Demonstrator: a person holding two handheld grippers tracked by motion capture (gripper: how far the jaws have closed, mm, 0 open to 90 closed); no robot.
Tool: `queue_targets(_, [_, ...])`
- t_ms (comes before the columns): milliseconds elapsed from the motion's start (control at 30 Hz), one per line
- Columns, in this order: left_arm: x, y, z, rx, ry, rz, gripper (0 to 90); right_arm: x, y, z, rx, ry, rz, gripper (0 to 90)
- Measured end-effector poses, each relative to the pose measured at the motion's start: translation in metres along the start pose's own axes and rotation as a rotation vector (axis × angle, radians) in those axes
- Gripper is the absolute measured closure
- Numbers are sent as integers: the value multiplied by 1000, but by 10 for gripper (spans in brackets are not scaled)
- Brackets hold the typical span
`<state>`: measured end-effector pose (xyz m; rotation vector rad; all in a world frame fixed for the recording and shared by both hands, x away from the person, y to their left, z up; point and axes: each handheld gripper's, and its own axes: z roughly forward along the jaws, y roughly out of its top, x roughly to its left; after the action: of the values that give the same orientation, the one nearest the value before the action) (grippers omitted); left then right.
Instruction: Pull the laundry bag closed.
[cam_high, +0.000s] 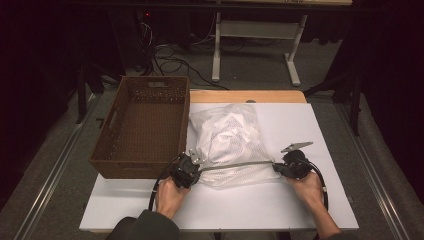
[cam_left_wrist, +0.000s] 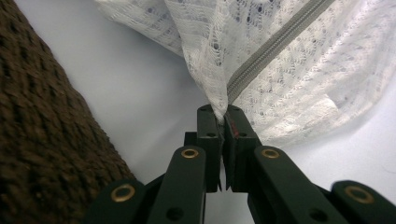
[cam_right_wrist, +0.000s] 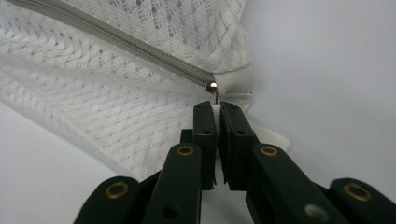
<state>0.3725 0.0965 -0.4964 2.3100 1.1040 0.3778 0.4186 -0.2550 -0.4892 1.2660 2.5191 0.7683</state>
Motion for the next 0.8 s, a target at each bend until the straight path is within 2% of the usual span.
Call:
queue_targets(100, [0, 0, -1, -3, -6, 0, 841, 1, -1, 0, -9, -13, -5, 816])
queue_targets(133, [-1, 0, -1, -2, -14, -6, 798, 0, -1, -1, -11, -14, 3, 756])
queue_targets(300, [-7, 1, -8, -21, -28, 3, 671, 3, -4, -14, -62, -20, 10, 675])
queue_targets(500, [-11, 0, -23, -78, -54, -4, 576, 10, -8, -31, -141, -33, 3, 638])
queue_targets(600, [-12, -2, -32, -107, -64, -6, 544, 15, -10, -38, -176, -20, 5, 635])
queue_targets(800, [-14, -5, -42, -126, -97, -14, 499, 24, -14, -45, -200, 13, -3, 608])
